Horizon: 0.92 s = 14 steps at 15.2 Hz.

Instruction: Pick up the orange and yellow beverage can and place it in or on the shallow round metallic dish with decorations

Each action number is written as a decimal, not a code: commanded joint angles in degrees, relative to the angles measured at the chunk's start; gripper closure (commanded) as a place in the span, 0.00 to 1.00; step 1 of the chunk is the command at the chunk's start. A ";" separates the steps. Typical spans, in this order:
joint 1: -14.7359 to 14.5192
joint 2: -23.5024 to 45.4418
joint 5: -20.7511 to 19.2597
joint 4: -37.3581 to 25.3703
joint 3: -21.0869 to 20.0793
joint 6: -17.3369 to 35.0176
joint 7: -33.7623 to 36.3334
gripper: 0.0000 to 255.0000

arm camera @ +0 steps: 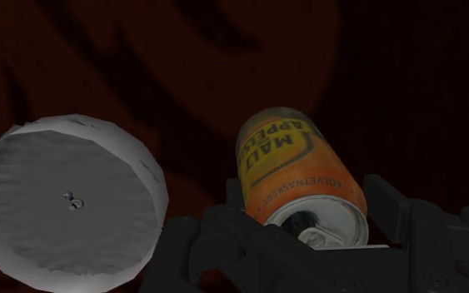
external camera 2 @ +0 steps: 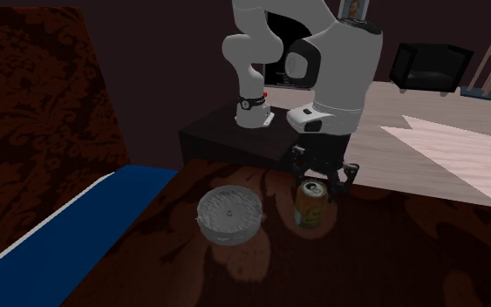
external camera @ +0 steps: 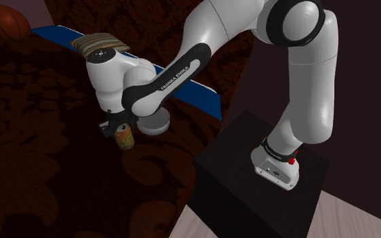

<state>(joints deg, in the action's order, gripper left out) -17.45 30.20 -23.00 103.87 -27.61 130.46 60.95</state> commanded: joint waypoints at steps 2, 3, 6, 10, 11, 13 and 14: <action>0.42 -1.37 0.94 -0.37 -0.60 -1.59 -0.69 1.00; 0.55 -1.82 1.25 -0.52 -0.80 -2.13 -0.91 1.00; 0.91 -3.12 2.17 -1.03 -1.34 -3.79 -1.57 1.00; 1.32 -4.75 3.35 -1.90 -2.00 -6.07 -2.43 1.00; 1.42 -5.14 3.63 -2.15 -2.15 -6.65 -2.64 1.00; 1.57 -5.78 4.11 -2.62 -2.40 -7.67 -2.99 1.00; 2.89 -7.05 4.75 -1.18 -2.42 -7.22 -4.30 1.00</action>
<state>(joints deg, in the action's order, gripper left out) -15.43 24.10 -18.75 101.89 -29.97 123.16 57.56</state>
